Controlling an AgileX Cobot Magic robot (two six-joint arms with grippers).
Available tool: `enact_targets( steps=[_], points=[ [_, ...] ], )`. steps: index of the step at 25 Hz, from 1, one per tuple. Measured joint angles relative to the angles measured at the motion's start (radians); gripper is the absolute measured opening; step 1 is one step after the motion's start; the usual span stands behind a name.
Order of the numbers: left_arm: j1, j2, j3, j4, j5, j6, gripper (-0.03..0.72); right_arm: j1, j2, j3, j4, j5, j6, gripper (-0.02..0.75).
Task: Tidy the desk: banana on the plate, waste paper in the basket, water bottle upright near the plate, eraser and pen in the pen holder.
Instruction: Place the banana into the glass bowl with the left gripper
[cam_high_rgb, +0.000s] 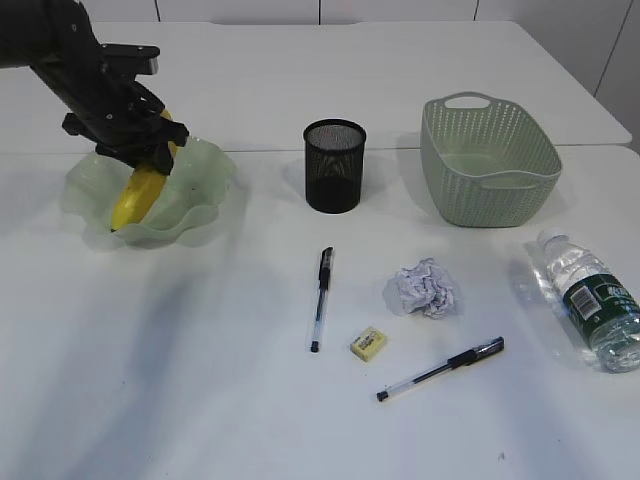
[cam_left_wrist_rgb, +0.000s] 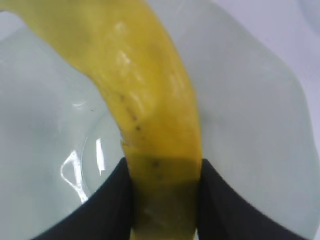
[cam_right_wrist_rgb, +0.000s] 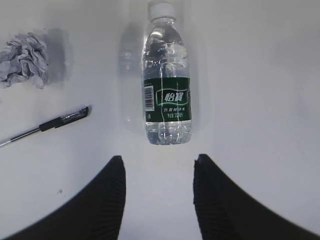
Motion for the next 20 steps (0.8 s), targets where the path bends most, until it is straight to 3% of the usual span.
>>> enact_targets(
  steps=[20],
  points=[
    [0.000,0.031,0.000,-0.002,-0.076,0.025,0.261,0.000,0.000,0.000,0.000,-0.008,0.000,0.339]
  ],
)
